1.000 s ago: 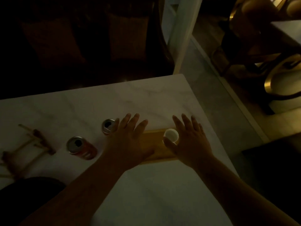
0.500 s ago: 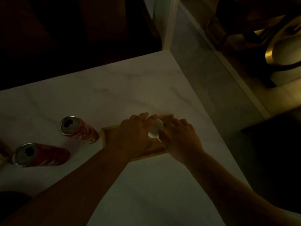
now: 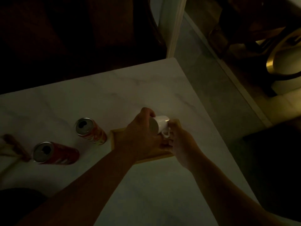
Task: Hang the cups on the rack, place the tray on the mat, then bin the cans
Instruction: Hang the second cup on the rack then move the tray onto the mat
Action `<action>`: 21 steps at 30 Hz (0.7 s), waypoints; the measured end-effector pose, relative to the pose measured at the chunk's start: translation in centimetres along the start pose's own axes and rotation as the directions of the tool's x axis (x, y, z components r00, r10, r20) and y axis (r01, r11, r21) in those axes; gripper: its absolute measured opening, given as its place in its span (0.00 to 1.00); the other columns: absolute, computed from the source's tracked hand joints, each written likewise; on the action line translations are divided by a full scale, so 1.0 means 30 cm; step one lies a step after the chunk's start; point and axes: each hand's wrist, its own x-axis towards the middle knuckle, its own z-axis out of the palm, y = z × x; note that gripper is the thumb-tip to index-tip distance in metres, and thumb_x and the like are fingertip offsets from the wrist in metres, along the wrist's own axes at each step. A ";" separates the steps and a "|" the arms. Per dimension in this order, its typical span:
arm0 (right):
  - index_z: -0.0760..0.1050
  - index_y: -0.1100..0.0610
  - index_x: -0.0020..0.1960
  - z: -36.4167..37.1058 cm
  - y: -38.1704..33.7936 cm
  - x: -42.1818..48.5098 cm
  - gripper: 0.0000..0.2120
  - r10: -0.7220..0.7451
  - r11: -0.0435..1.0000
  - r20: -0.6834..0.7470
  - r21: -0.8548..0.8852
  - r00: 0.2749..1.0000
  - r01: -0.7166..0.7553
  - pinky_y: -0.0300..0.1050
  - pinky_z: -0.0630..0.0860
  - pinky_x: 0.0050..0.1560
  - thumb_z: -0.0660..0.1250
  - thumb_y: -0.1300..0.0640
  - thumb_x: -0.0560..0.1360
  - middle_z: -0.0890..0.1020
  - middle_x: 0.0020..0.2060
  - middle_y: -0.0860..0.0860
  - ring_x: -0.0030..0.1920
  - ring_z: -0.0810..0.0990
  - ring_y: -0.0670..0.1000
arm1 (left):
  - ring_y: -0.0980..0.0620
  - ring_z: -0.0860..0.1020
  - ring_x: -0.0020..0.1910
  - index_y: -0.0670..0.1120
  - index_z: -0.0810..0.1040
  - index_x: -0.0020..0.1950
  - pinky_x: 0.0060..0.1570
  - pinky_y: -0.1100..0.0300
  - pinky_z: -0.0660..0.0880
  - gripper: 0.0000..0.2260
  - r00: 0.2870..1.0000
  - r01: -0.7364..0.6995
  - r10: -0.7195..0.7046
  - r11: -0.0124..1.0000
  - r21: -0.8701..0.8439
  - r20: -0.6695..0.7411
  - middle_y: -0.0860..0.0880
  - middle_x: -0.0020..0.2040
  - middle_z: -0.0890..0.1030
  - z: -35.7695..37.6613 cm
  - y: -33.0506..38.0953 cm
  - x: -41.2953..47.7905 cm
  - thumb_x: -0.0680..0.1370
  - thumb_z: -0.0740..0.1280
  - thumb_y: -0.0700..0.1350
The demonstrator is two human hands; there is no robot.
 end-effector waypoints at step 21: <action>0.66 0.35 0.59 0.923 -0.120 -0.308 0.26 -0.498 0.524 0.388 -0.578 0.776 0.625 0.34 0.80 0.37 0.79 0.37 0.70 0.78 0.50 0.36 0.46 0.83 0.37 | 0.50 0.76 0.59 0.48 0.75 0.67 0.55 0.61 0.68 0.31 0.870 0.185 -0.081 0.968 0.168 -0.487 0.50 0.61 0.80 -0.746 -0.291 -0.363 0.69 0.75 0.60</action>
